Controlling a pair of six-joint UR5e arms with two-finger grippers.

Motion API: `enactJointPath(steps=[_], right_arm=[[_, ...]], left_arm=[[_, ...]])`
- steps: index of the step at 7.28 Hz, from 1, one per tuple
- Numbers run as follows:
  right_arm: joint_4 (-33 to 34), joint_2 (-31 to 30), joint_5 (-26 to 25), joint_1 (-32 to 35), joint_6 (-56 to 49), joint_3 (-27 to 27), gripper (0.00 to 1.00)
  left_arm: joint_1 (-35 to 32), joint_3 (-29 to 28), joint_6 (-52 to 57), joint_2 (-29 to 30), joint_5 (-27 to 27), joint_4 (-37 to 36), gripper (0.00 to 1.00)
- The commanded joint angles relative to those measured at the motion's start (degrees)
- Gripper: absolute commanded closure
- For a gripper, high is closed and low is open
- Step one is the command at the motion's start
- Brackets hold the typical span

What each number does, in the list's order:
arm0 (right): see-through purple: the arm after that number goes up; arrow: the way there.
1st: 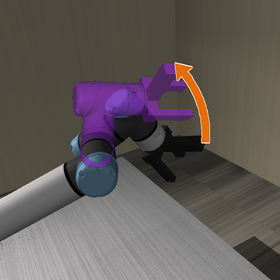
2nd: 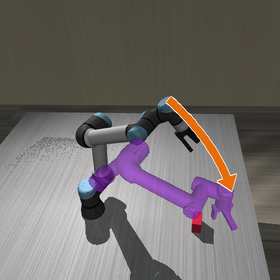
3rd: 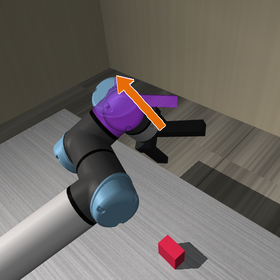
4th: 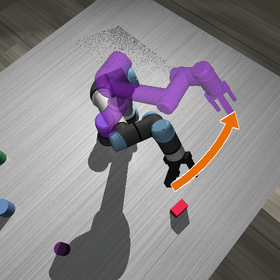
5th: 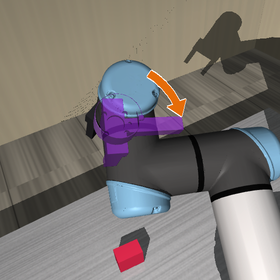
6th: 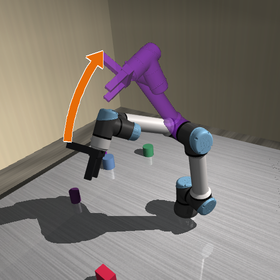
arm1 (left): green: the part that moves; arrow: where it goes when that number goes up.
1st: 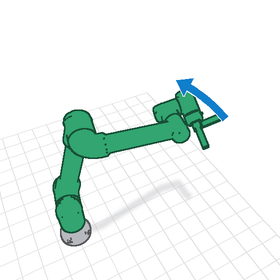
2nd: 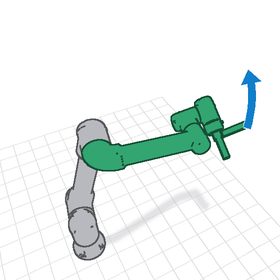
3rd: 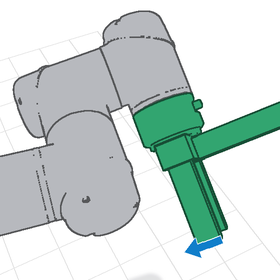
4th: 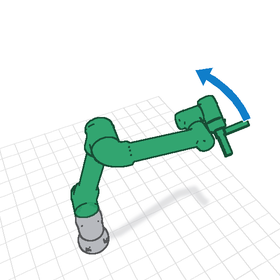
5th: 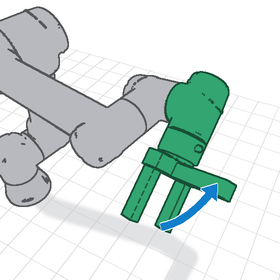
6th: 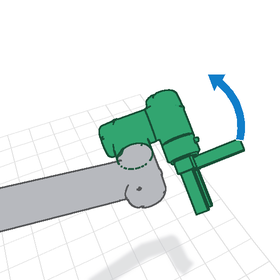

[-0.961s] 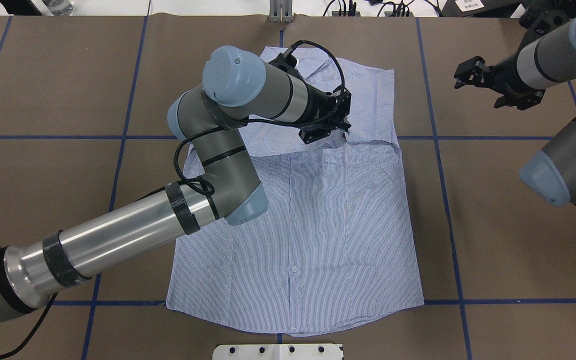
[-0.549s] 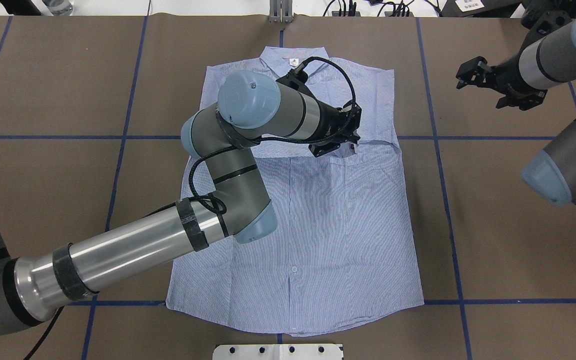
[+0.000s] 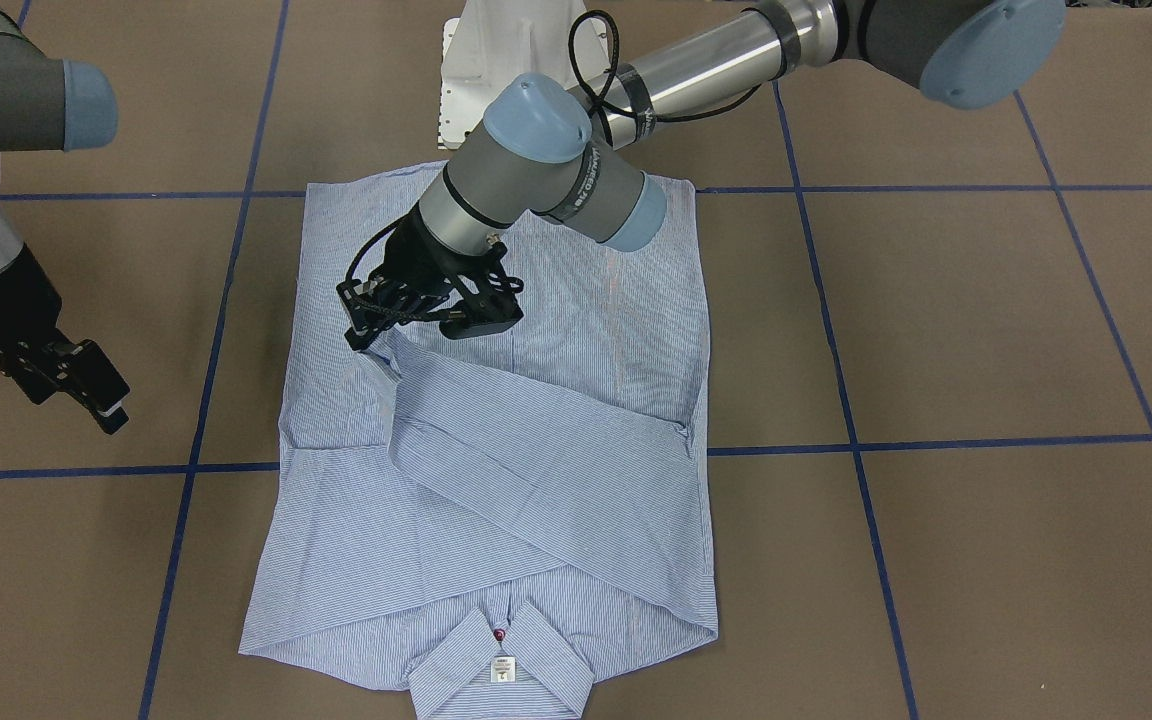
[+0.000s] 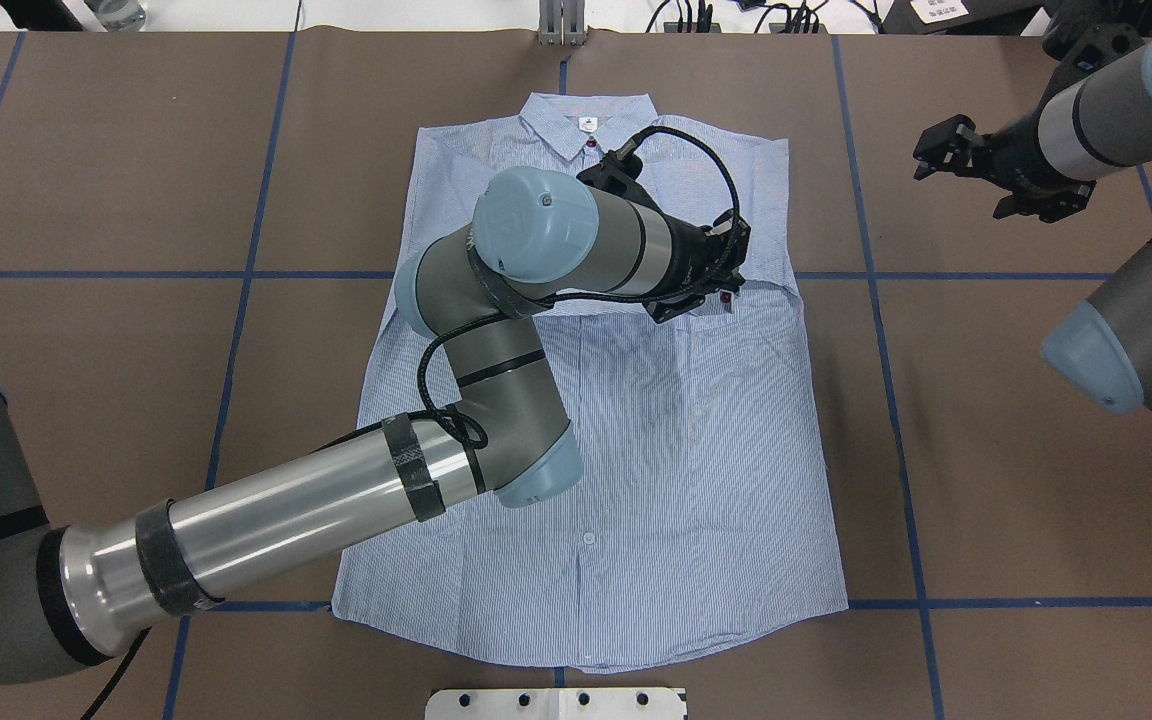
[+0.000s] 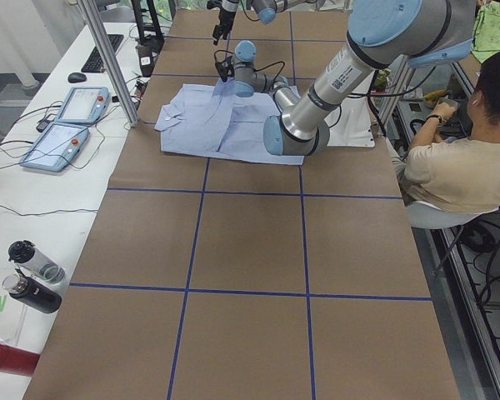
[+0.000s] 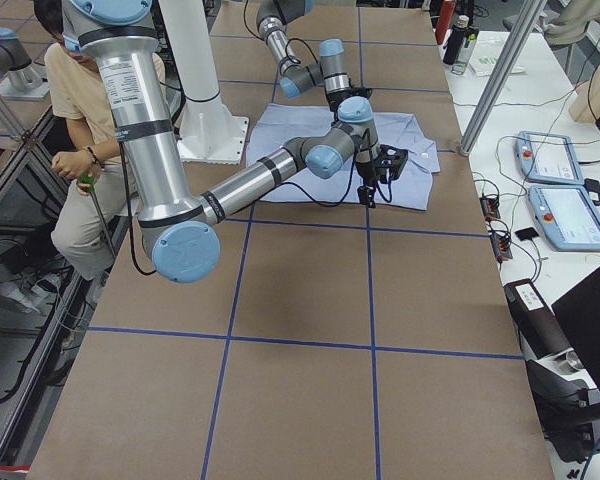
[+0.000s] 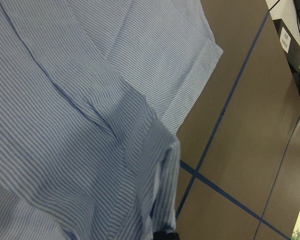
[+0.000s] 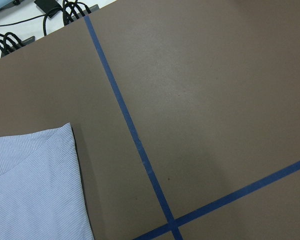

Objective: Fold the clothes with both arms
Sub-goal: 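Lay the sleeve down near the opposite shoulder and open the left gripper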

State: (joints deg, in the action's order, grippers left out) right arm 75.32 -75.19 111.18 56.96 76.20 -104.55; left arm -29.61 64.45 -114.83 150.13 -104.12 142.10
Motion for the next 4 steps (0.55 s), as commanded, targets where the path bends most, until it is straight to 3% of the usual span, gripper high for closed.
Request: enactJointPath(steps=[1,4], right_arm=[[0.00,-0.04,0.00,-0.09,0.09,-0.04,0.00],[0.00,-1.35,1.22,-2.01,4.28,-3.28,0.00]], left_arm=[[0.08,-0.38,0.13,0.78,0.14,0.01,0.02],[-0.45,5.39,0.22,-1.31,-0.38,-2.08,0.02]])
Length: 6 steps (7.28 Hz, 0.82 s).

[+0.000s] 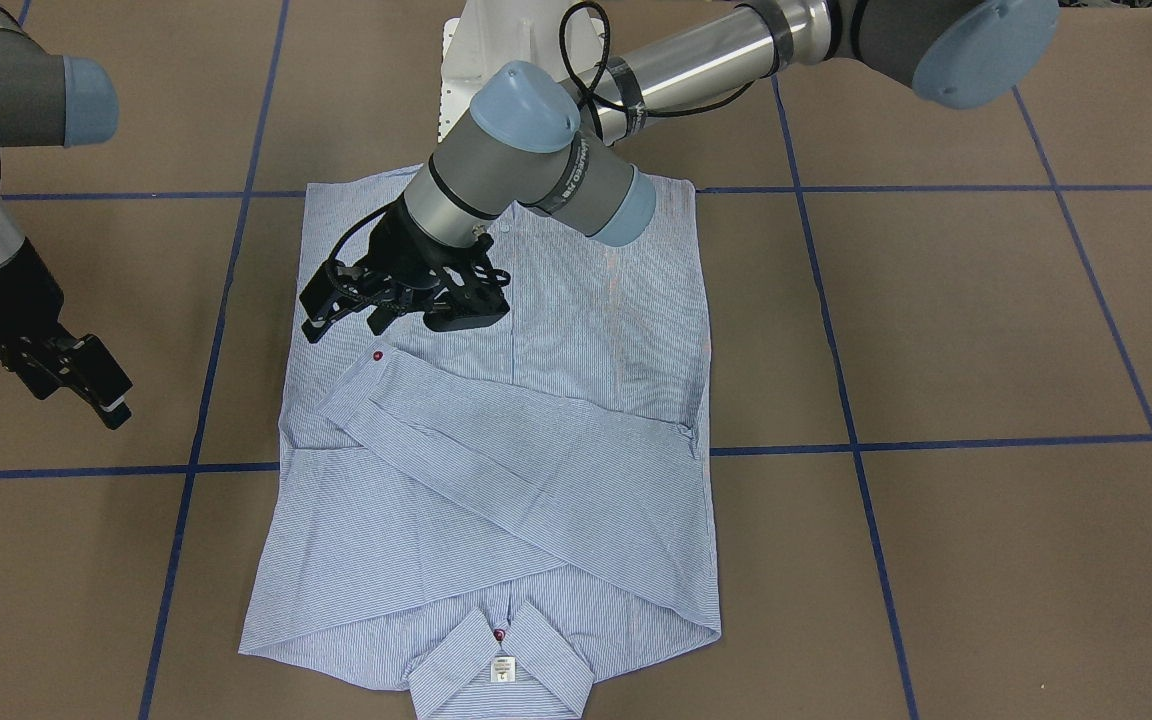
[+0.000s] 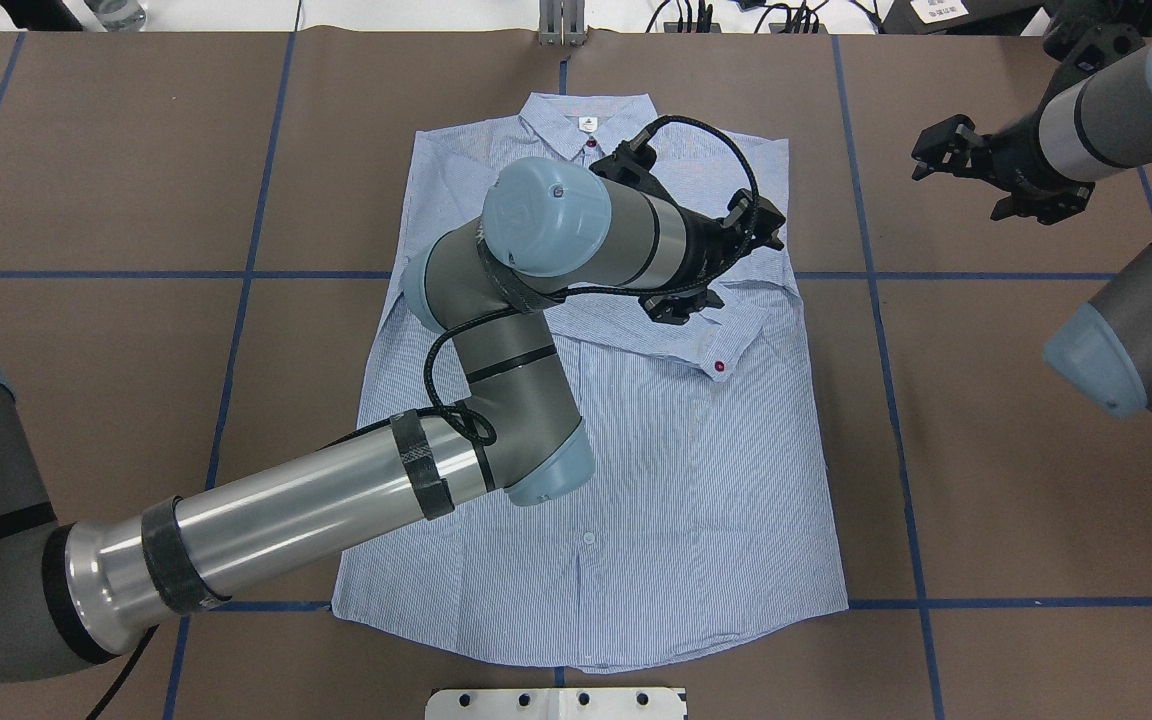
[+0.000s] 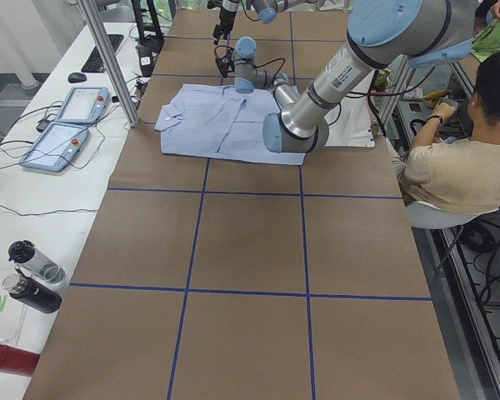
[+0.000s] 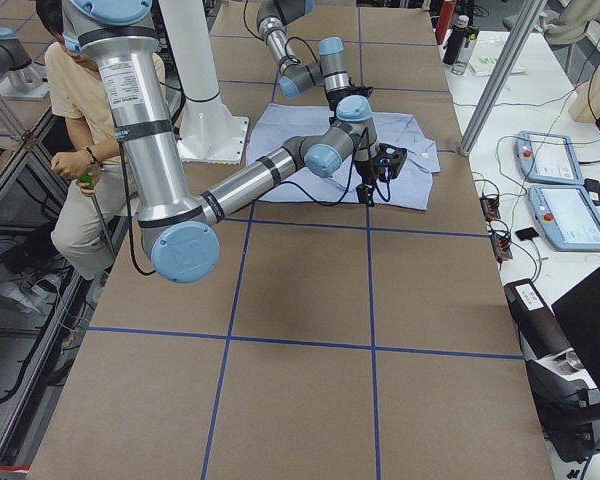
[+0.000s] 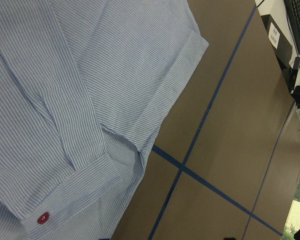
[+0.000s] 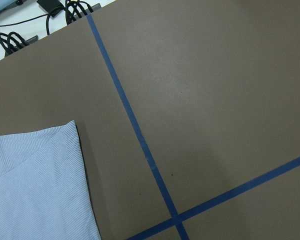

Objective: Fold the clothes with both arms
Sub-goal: 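Lay the sleeve down near the opposite shoulder and open the left gripper, then move both grippers down to the shirt hem corners nearest the robot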

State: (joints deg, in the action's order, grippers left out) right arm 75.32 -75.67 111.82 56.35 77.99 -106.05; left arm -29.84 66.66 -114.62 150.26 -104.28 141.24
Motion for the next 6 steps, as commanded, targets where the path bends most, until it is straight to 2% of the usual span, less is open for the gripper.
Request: enactJointPath(steps=[1,2,3,4,5,6], right_arm=[[-0.09,-2.36,0.51,-4.20,6.96,-4.14,0.00],[-0.26,-4.64,-0.28,-8.58,12.22,-7.21,0.00],[-0.35,-6.75,-0.37,-13.15,17.06,-10.46,0.00],[-0.44,-9.12,-2.37,-19.20,22.68,-13.53,0.00],[-0.35,-10.28,-7.35,-25.35,31.00,-16.44,0.00],[-0.35,-12.64,-10.71,-31.33,35.17,-18.99,0.00]], left_arm=[[-0.92,11.92,0.10,-7.73,-0.48,-3.41,0.01],[-1.18,21.84,1.93,-16.58,-1.70,-4.56,0.01],[-1.36,29.59,4.47,-22.85,-1.80,-4.92,0.01],[-1.71,34.54,5.89,-25.52,-1.80,-7.62,0.01],[-2.06,38.25,9.73,-27.20,-1.98,-11.13,0.01],[-1.98,40.89,12.12,-30.61,-1.37,-9.42,0.01]])
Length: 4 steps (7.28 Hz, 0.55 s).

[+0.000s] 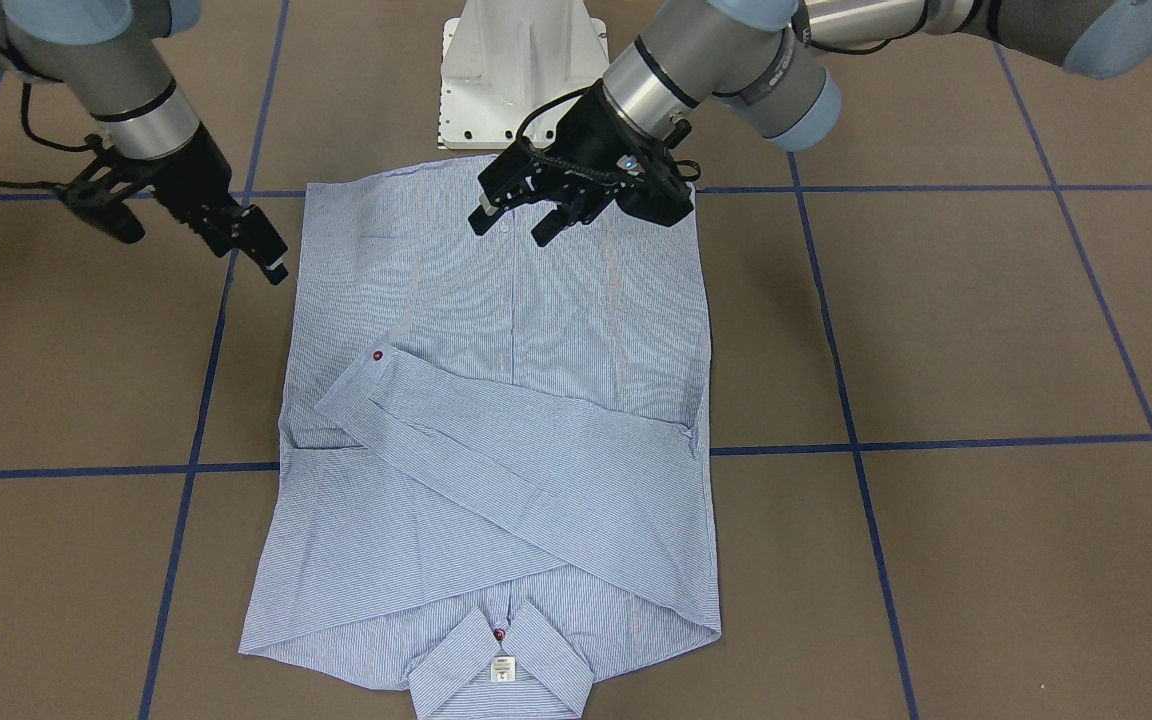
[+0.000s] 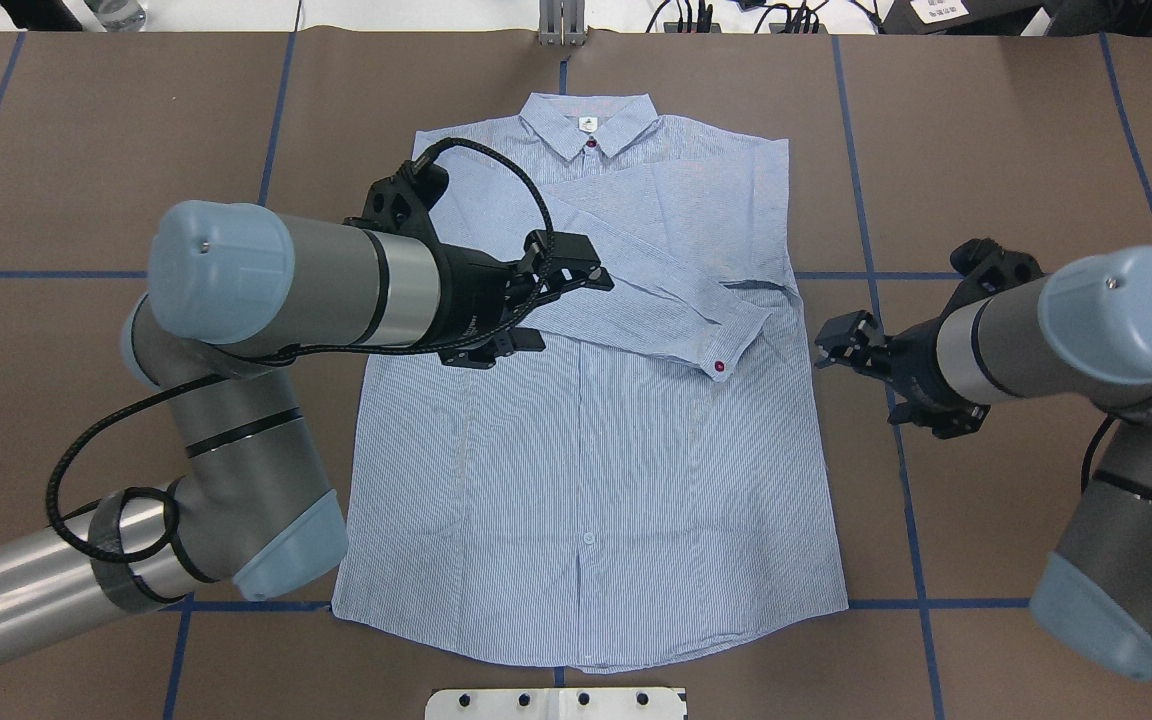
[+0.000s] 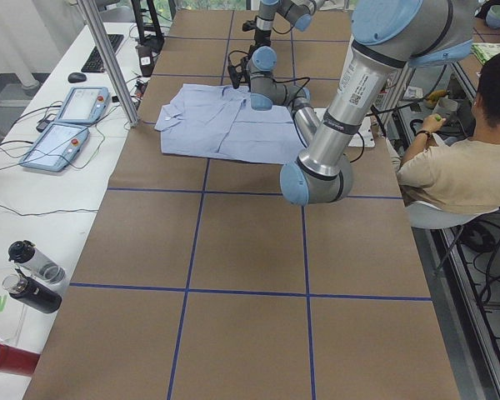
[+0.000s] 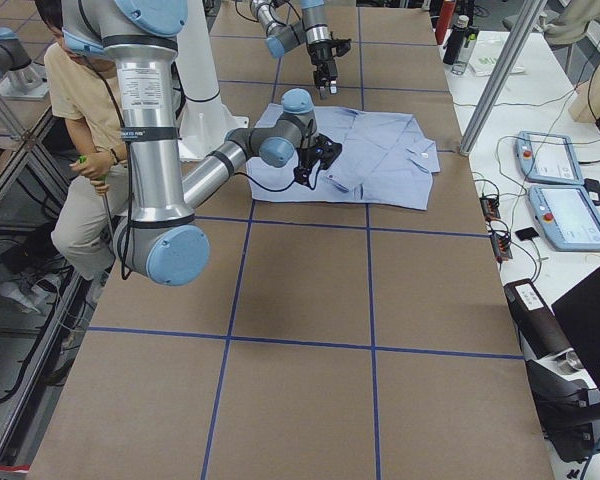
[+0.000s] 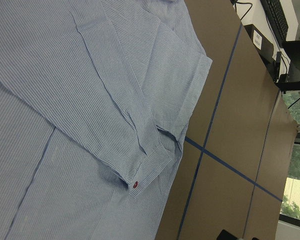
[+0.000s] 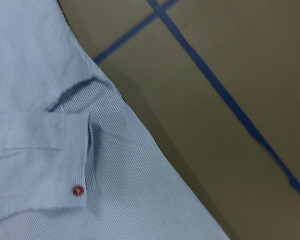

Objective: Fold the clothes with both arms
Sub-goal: 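Move both grippers down to the shirt hem corners nearest the robot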

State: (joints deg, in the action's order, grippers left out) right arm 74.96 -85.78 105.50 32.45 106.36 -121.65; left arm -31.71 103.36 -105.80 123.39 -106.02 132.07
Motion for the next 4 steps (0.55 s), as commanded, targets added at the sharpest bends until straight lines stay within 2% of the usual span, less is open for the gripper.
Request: enactJointPath(steps=[1,2,4], right_arm=[[0.02,-5.42,-10.35,-14.36,10.76,-4.81,0.01],[0.02,-7.89,-16.41,-20.18,12.01,-4.83,0.01],[-0.16,-8.35,-18.04,-21.37,22.25,-4.65,0.06]], left_arm=[[-0.19,4.92,3.15,-7.16,0.03,4.29,0.01],[-0.19,5.10,2.27,-8.07,0.37,4.68,0.01],[-0.19,5.01,2.00,-7.99,0.47,4.60,0.01]])
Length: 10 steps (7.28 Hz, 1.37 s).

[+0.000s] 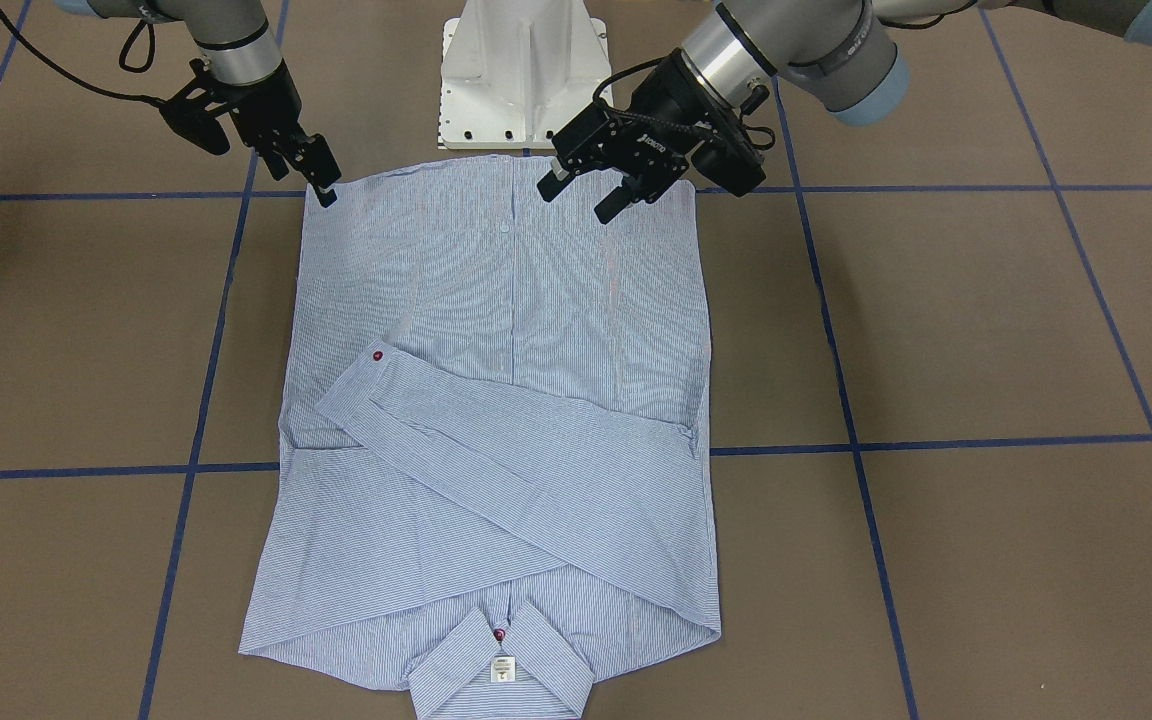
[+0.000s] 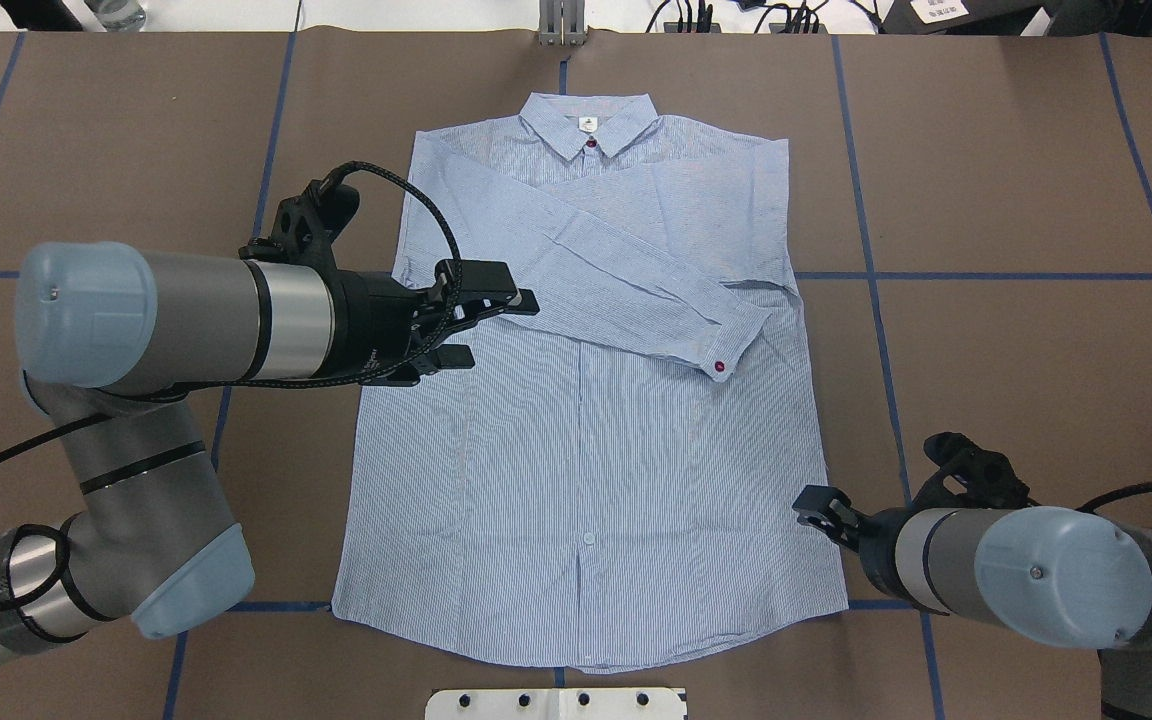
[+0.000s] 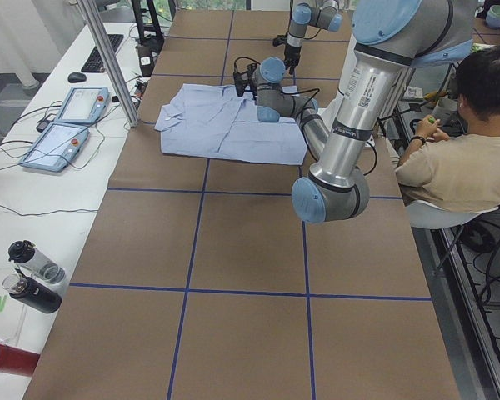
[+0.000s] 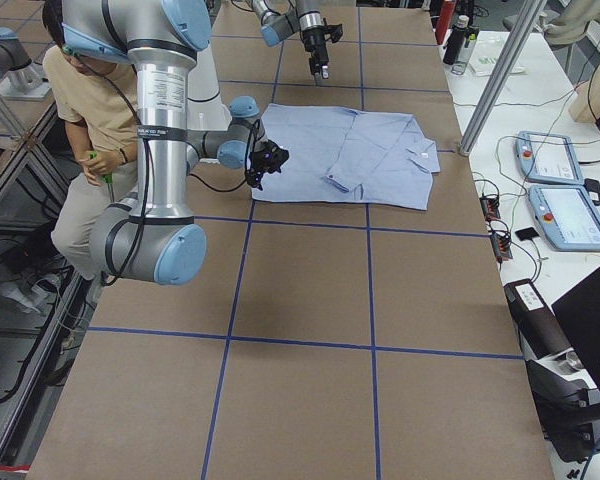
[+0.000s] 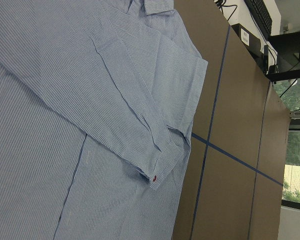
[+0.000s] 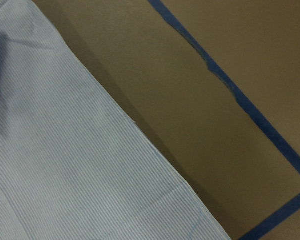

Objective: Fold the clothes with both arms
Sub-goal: 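Move both grippers down to the shirt hem corners nearest the robot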

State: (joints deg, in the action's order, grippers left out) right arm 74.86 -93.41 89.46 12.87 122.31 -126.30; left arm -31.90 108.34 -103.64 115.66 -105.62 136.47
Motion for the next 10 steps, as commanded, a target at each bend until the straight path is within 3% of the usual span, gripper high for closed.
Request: enactJointPath(steps=[1,4,10], right_arm=[[-0.06,-0.81,-5.40,-4.05,10.72,0.26,0.08],[-1.19,-0.63,-6.32,-5.66,13.39,3.24,0.18],[-2.17,-0.81,-5.79,-7.42,14.36,4.22,0.35]], left_arm=[[0.08,0.12,-0.16,-0.18,0.15,0.20,0.01],[0.08,0.12,-0.24,-0.26,0.07,0.20,0.01],[0.08,-0.14,-1.21,-0.17,0.15,0.28,0.01]])
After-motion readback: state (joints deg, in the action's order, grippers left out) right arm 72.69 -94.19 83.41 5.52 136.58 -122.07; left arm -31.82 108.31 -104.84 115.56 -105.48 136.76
